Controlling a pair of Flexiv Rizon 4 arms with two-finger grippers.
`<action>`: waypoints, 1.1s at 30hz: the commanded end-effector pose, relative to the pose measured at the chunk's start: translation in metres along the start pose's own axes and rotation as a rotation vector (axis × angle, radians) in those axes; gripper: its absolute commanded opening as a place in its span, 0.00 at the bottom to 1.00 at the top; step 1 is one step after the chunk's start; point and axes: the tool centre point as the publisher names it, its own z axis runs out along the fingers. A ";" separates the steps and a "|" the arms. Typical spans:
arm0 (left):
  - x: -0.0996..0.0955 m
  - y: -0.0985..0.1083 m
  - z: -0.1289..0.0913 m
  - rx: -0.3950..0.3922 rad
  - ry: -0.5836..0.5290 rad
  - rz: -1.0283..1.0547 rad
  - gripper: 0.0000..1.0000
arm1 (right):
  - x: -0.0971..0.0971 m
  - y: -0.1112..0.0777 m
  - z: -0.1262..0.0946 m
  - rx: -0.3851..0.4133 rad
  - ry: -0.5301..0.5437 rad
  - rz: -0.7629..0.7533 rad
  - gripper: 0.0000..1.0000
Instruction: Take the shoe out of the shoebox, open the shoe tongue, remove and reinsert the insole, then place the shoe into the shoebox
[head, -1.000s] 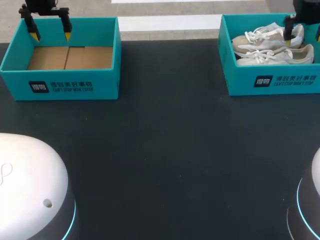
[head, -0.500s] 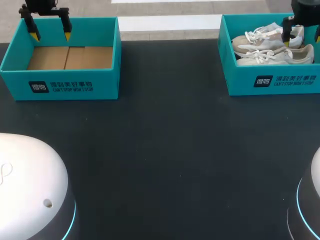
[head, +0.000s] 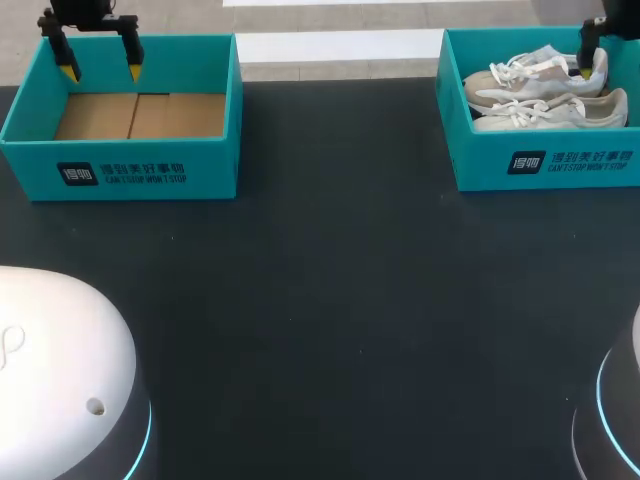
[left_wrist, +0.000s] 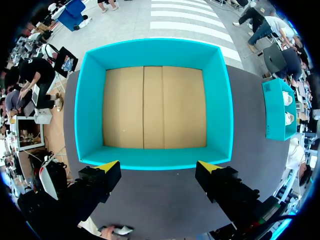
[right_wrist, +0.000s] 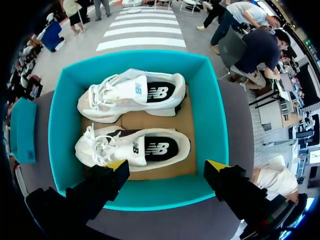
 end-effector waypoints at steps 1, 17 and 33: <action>0.000 0.000 0.000 0.000 0.000 0.000 1.00 | -0.006 0.015 0.023 0.040 0.030 -0.011 1.00; 0.000 0.000 0.000 0.000 0.000 0.000 1.00 | -0.026 0.003 0.063 0.042 0.038 -0.025 1.00; 0.000 0.000 0.000 0.000 0.000 0.000 1.00 | -0.036 -0.004 0.097 0.048 0.006 -0.063 0.97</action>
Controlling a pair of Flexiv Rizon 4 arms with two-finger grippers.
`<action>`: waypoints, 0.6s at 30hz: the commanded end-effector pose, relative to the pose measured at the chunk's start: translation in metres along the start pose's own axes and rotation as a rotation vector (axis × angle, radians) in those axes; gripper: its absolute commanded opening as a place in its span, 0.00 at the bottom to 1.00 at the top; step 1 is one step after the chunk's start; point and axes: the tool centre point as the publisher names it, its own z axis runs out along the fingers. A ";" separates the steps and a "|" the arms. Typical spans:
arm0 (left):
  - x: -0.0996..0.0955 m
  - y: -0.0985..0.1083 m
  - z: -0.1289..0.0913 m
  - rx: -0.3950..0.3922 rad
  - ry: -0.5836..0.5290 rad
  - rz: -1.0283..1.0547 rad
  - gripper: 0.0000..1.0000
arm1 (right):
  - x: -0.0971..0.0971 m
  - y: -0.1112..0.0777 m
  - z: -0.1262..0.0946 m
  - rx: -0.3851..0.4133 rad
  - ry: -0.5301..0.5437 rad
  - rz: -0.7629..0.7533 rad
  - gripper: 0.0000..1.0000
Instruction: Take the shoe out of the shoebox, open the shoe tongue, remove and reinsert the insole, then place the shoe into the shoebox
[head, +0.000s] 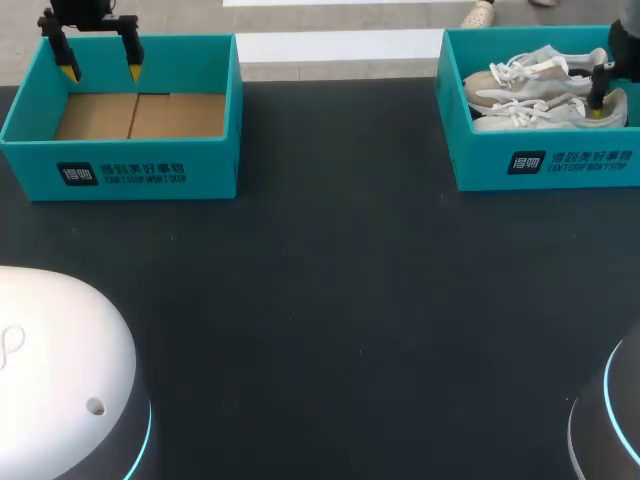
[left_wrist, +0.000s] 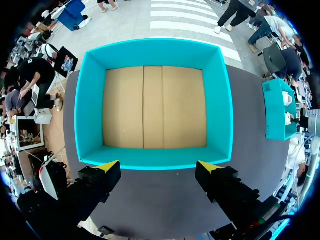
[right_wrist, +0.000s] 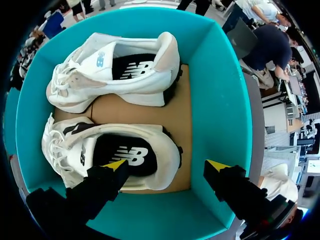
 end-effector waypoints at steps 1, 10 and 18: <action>0.000 0.000 0.000 0.000 0.000 0.000 1.00 | -0.002 0.004 0.004 -0.006 0.004 0.002 0.95; 0.000 0.000 0.000 0.000 0.000 0.000 1.00 | -0.001 0.009 0.015 -0.003 -0.013 -0.019 0.47; 0.000 0.000 0.000 0.000 0.000 0.000 1.00 | 0.002 0.017 0.025 0.007 -0.066 -0.023 0.36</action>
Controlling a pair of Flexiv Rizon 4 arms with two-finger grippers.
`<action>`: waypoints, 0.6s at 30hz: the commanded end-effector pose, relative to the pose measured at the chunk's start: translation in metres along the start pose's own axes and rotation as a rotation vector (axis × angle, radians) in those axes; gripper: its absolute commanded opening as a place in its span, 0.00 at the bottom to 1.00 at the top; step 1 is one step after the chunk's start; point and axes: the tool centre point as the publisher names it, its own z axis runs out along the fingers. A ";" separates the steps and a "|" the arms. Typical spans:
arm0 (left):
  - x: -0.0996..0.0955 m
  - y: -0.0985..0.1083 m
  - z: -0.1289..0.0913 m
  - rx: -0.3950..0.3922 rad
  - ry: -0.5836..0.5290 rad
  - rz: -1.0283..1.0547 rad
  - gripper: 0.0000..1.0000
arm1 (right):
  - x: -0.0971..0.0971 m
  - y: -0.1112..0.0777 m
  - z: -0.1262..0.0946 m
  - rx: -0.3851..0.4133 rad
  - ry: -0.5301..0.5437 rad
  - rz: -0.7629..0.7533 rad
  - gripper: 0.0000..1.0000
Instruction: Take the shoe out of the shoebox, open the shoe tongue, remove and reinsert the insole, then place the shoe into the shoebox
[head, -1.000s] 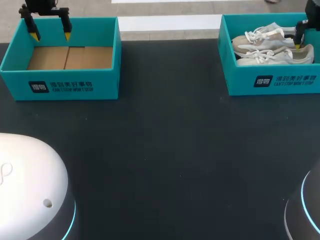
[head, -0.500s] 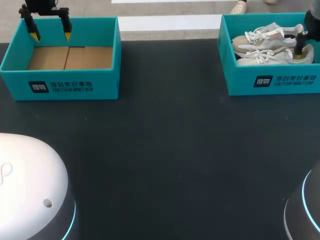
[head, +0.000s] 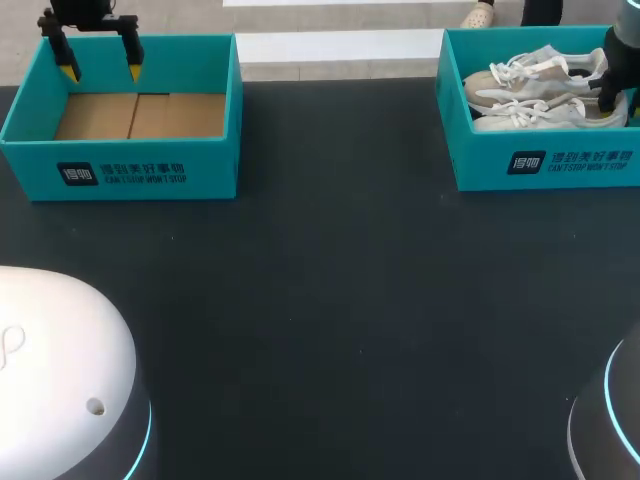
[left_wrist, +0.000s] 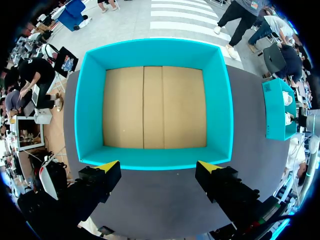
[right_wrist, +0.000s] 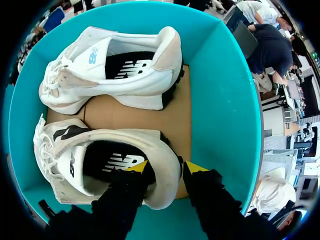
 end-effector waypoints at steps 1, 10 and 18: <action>0.000 0.000 0.000 0.000 0.000 0.000 1.00 | 0.003 0.010 0.010 0.020 -0.029 0.000 0.33; 0.000 0.000 0.000 0.000 0.000 0.000 1.00 | 0.004 0.011 0.016 0.048 -0.079 0.054 0.00; 0.000 0.000 0.000 0.000 0.000 0.000 1.00 | -0.006 0.004 -0.024 0.058 -0.123 0.125 0.00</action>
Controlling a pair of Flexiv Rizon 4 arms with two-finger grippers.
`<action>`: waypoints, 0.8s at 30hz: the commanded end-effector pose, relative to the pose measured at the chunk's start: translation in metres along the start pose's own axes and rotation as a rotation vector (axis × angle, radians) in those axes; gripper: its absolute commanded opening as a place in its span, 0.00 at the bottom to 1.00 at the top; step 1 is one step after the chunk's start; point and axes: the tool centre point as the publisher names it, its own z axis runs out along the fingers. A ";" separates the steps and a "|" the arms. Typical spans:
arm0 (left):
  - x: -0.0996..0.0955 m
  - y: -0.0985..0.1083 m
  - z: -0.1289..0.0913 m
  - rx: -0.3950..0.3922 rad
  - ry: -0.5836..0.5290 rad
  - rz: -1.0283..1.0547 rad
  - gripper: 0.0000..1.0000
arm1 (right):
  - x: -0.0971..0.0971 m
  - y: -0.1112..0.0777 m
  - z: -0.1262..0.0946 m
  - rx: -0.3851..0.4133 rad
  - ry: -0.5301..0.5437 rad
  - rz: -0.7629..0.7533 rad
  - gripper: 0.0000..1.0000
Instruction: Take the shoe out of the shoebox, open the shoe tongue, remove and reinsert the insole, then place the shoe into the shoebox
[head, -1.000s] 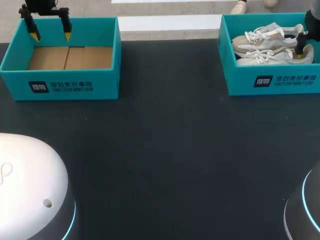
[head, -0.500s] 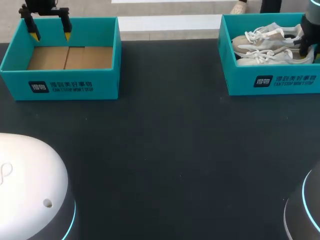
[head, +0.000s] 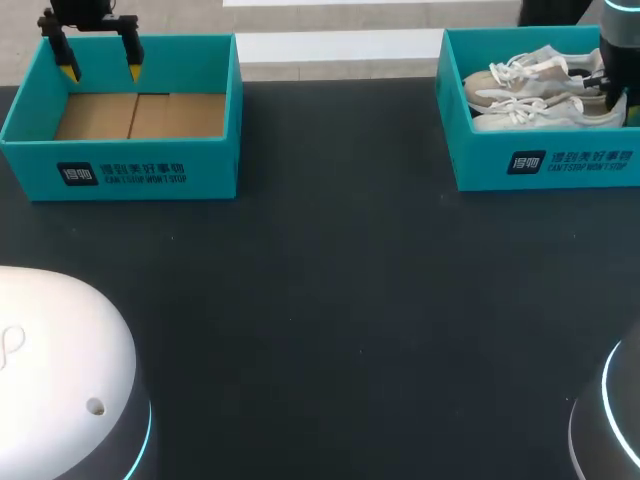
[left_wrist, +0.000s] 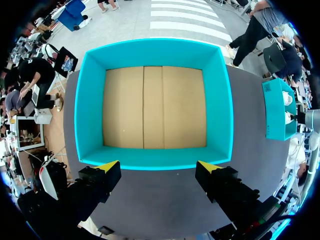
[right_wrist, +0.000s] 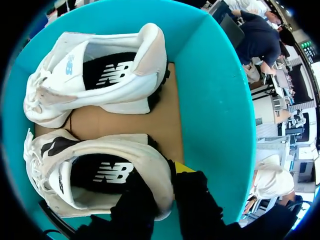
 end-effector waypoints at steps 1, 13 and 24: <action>0.000 0.000 0.000 0.000 0.000 0.000 1.00 | -0.006 -0.006 -0.032 0.025 -0.036 0.019 0.00; 0.000 0.000 0.000 0.000 0.000 0.000 1.00 | -0.030 -0.021 -0.121 0.000 -0.093 0.051 0.00; 0.000 0.000 0.000 0.000 0.000 0.000 1.00 | -0.035 -0.040 -0.193 -0.031 -0.127 0.086 0.00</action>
